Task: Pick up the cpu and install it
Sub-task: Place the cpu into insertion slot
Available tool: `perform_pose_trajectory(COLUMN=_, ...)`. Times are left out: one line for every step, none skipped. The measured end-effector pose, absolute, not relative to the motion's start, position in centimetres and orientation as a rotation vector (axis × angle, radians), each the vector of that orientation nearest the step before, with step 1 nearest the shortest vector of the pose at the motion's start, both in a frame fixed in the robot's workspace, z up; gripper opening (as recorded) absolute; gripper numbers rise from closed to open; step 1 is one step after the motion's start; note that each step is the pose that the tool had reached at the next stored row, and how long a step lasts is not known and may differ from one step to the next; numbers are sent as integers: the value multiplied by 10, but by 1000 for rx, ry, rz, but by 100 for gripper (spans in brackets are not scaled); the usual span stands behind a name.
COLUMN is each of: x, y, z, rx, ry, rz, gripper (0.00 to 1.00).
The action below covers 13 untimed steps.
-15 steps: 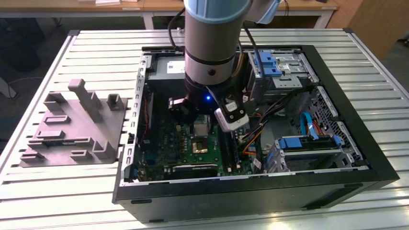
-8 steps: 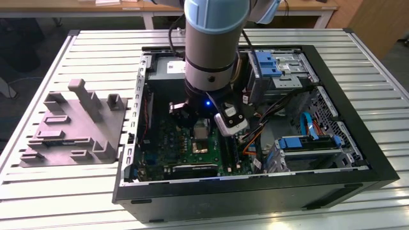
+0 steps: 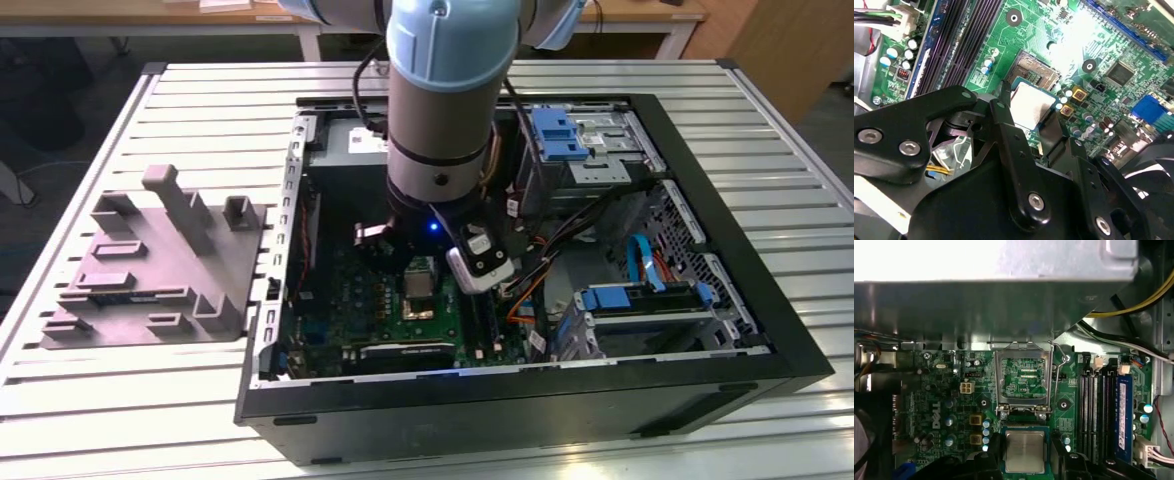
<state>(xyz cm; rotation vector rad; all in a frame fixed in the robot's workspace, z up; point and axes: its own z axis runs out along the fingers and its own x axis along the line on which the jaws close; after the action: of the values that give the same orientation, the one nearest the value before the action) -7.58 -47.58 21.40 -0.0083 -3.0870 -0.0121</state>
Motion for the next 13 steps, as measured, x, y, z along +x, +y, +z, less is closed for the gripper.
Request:
perform_pose_trajectory(x=-76, y=-476, z=214, rx=-8, ry=-3087, rz=-12, gripper=47)
perform_pose_trajectory(x=-76, y=-476, z=213, rx=-8, ry=-3087, rz=-12, gripper=47)
perform_pose_trajectory(x=-76, y=-476, z=213, rx=-8, ry=-3087, rz=-12, gripper=47)
perform_pose_trajectory(x=-76, y=-476, z=213, rx=-8, ry=-3087, rz=-12, gripper=47)
perform_pose_trajectory(x=-76, y=-476, z=213, rx=-8, ry=-3087, rz=-12, gripper=47)
perform_pose_trajectory(x=-76, y=-476, z=213, rx=-8, ry=-3087, rz=-12, gripper=47)
perform_pose_trajectory(x=-76, y=-476, z=213, rx=-8, ry=-3087, rz=-12, gripper=47)
perform_pose_trajectory(x=-76, y=-476, z=213, rx=-8, ry=-3087, rz=-12, gripper=47)
perform_pose_trajectory(x=-76, y=-476, z=213, rx=-8, ry=-3087, rz=-12, gripper=47)
perform_pose_trajectory(x=-76, y=-476, z=213, rx=-8, ry=-3087, rz=-13, gripper=47)
perform_pose_trajectory(x=-76, y=-476, z=212, rx=-8, ry=-3087, rz=-12, gripper=47)
perform_pose_trajectory(x=-76, y=-477, z=212, rx=-8, ry=-3087, rz=-12, gripper=47)
perform_pose_trajectory(x=-76, y=-477, z=212, rx=-8, ry=-3087, rz=-12, gripper=47)
